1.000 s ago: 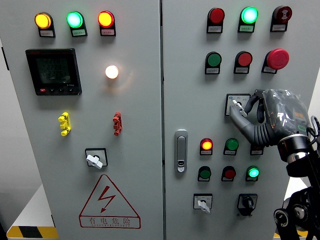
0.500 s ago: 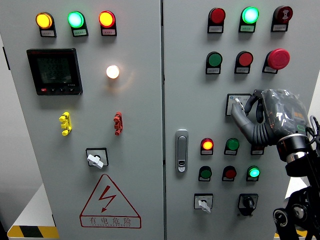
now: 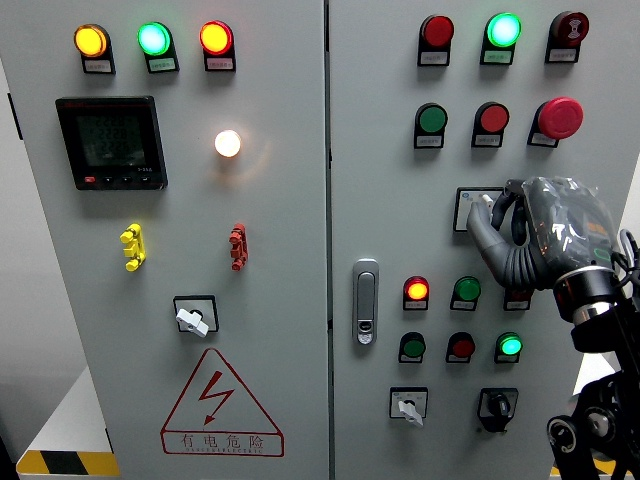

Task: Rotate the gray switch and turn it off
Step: 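Open the right hand's fingers and release the switch knob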

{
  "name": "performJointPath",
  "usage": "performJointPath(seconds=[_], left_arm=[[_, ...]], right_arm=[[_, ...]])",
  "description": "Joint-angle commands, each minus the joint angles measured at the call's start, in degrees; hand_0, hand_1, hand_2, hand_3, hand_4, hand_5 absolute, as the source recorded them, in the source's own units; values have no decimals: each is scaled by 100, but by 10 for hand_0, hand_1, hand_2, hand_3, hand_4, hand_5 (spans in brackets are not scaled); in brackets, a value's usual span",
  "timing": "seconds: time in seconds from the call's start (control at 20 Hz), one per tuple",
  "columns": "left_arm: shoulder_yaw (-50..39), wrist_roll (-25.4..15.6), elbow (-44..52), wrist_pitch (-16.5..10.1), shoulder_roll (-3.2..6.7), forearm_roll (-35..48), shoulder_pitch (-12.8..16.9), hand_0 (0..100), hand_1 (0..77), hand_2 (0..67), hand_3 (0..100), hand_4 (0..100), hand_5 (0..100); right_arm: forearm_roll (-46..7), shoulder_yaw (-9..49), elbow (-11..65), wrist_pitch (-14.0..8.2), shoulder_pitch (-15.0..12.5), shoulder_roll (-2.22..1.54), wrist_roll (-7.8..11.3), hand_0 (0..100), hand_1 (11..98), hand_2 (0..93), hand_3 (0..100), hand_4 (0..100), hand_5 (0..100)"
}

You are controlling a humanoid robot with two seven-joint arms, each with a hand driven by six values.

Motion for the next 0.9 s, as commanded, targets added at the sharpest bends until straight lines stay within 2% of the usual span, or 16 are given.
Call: performJointPath(seconds=[0.0, 0.25, 0.4, 0.45, 0.5, 0.55, 0.6, 0.65, 0.75, 0.85], left_arm=[[0, 0, 0, 0, 0, 7, 0, 883, 0, 133, 187, 82, 109], [0, 0, 0, 0, 0, 7, 0, 884, 0, 133, 187, 82, 109], [0, 0, 0, 0, 0, 7, 0, 884, 0, 134, 187, 82, 109], [0, 0, 0, 0, 0, -1, 0, 884, 0, 134, 187, 82, 109], [0, 0, 0, 0, 0, 7, 0, 884, 0, 134, 187, 82, 109], [0, 0, 0, 0, 0, 7, 0, 884, 0, 134, 187, 82, 109], [0, 0, 0, 0, 0, -1, 0, 884, 0, 134, 187, 82, 109], [0, 0, 0, 0, 0, 7, 0, 884, 0, 134, 187, 82, 109], [0, 0, 0, 0, 0, 7, 0, 884, 0, 133, 187, 82, 109], [0, 0, 0, 0, 0, 7, 0, 883, 0, 133, 187, 82, 109]], right_arm=[[1, 0, 25, -11, -38, 0, 0, 732, 352, 711, 1000, 1000, 1000], [1, -17, 95, -99, -55, 0, 0, 763, 337, 691, 1000, 1000, 1000], [-8, 0, 261, -108, -117, -9, 0, 805, 280, 651, 1000, 1000, 1000], [-8, 9, 323, -108, -152, -9, 0, 720, 244, 635, 994, 1000, 1000], [-8, 35, 393, -108, -204, -9, 0, 628, 250, 628, 986, 1000, 1000], [-8, 62, 498, -108, -274, -9, 8, 501, 252, 615, 930, 971, 1000], [-8, 62, 560, -117, -327, -9, 9, 97, 288, 606, 895, 841, 1000], [0, 79, 587, -117, -354, -27, 9, 0, 296, 602, 901, 819, 1000], [1, 114, 736, -143, -459, -18, 17, 0, 322, 567, 904, 805, 1000], [9, 123, 868, -143, -538, -27, 17, 0, 337, 533, 833, 756, 1000]])
